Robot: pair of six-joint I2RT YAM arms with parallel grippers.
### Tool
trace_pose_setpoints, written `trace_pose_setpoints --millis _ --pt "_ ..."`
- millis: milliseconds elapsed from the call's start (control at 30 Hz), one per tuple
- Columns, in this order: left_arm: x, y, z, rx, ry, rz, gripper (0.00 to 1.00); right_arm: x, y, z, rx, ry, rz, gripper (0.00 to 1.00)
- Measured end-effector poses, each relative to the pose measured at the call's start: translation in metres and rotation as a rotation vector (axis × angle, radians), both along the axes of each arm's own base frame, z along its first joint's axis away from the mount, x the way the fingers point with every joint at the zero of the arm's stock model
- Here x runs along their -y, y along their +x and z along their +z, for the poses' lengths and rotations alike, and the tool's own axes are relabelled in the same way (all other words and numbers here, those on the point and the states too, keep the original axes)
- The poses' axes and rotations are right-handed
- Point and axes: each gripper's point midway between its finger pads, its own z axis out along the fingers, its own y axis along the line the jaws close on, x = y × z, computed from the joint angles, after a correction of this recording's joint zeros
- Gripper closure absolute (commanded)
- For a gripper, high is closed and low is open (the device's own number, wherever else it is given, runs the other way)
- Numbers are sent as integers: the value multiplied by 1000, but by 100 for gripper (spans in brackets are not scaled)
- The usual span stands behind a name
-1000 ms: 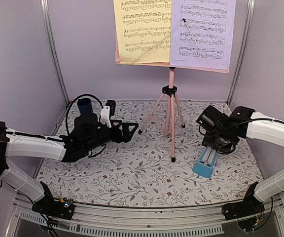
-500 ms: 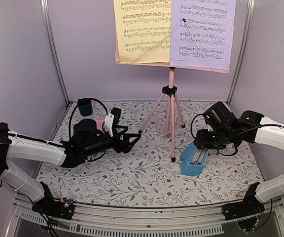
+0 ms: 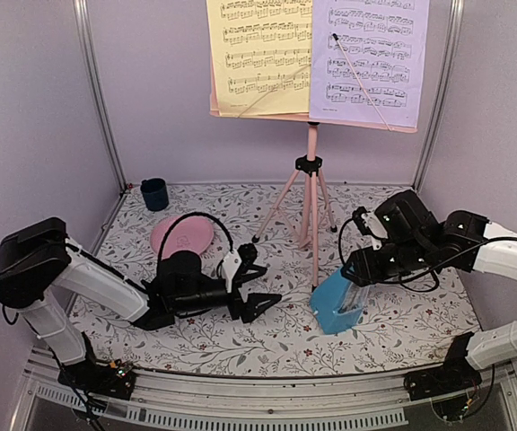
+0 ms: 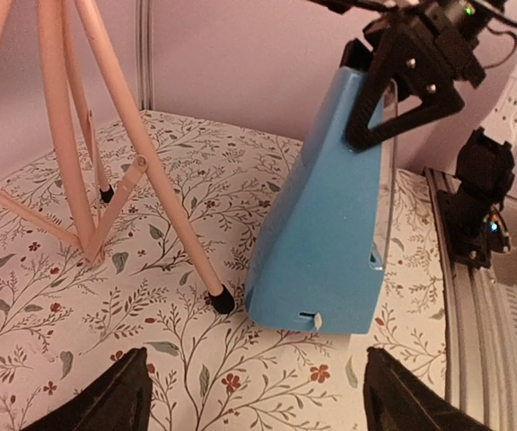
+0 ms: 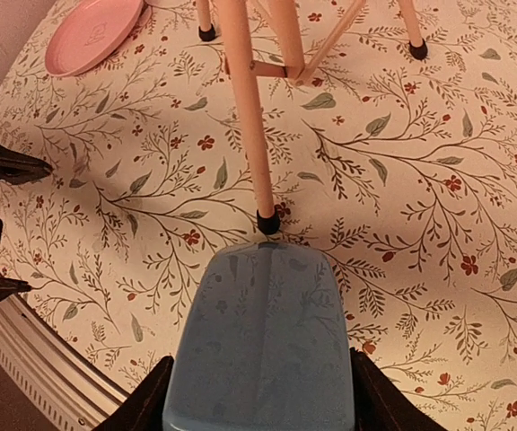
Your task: Set up the instrument practice props
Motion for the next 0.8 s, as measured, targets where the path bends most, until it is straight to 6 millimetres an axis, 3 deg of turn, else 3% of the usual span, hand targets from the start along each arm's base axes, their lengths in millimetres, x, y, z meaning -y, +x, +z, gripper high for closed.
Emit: trace_pose_setpoints --millis 167,367,533,800 --pt "12 -16 -34 46 69 -81 1 -12 -7 1 6 9 94 51" --pt "22 -31 -77 88 137 -147 2 -23 -13 -1 6 6 174 54" --pt "31 -37 -100 105 162 -172 3 -32 -16 -3 -5 20 211 55" --pt "49 -38 -102 139 145 -174 7 -39 -15 -9 -17 20 227 56"
